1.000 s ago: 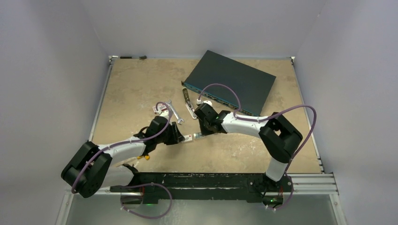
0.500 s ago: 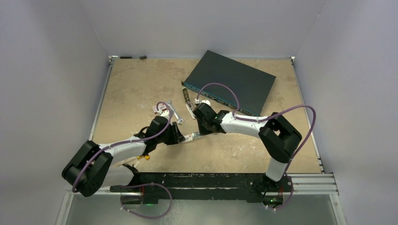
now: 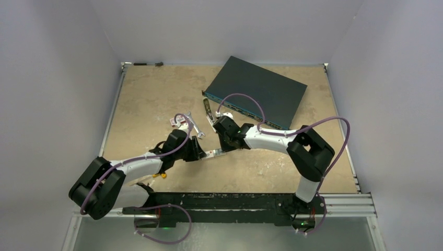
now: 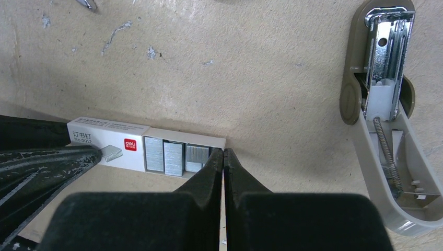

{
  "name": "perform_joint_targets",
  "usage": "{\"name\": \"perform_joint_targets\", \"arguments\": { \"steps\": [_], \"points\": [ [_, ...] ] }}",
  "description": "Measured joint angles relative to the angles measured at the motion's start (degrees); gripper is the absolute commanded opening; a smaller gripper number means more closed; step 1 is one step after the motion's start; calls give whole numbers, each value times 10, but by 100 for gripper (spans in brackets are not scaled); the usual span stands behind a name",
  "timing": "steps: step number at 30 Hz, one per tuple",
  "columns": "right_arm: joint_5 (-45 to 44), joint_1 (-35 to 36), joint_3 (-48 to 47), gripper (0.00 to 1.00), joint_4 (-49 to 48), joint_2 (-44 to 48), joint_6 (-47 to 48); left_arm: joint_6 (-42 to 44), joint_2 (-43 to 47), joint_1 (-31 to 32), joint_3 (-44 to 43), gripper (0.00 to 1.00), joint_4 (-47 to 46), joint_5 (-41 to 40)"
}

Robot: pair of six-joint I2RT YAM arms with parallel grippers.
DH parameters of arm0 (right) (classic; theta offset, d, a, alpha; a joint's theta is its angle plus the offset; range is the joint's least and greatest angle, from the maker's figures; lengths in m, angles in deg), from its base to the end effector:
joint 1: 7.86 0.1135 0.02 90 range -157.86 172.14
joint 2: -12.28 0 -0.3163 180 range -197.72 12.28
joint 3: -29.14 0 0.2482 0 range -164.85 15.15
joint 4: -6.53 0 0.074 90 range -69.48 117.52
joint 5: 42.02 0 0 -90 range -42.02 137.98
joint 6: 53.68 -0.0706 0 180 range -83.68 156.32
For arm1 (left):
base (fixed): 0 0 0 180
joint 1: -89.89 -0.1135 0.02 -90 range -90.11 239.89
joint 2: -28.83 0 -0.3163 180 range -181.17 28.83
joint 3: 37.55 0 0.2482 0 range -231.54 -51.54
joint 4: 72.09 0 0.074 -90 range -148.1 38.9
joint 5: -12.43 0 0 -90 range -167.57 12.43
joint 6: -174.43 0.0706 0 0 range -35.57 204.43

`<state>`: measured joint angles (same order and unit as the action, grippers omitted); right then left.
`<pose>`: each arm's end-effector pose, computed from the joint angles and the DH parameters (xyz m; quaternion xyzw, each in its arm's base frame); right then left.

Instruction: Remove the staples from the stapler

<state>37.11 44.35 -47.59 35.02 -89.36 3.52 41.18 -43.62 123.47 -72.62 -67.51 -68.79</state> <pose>0.2522 0.3035 0.2037 -0.1300 0.9366 0.1449 0.2912 0.1846 -0.1355 0.1683 -0.0457 0.9101 -0.3070 0.2746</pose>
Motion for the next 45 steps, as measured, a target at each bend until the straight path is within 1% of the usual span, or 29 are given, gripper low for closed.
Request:
{"name": "perform_joint_targets", "arguments": {
  "steps": [17, 32, 45],
  "points": [
    [0, 6, -3, 0, 3, -7, -1, 0, -1, 0, 0, 27, -1, 0],
    [-2, 17, -21, 0, 32, -11, 14, 8, -6, 0, 0, 27, -5, 0],
    [-8, 23, -21, 0, 35, -11, 16, 8, -6, 0, 0, 27, -5, 0]
  ]
}}
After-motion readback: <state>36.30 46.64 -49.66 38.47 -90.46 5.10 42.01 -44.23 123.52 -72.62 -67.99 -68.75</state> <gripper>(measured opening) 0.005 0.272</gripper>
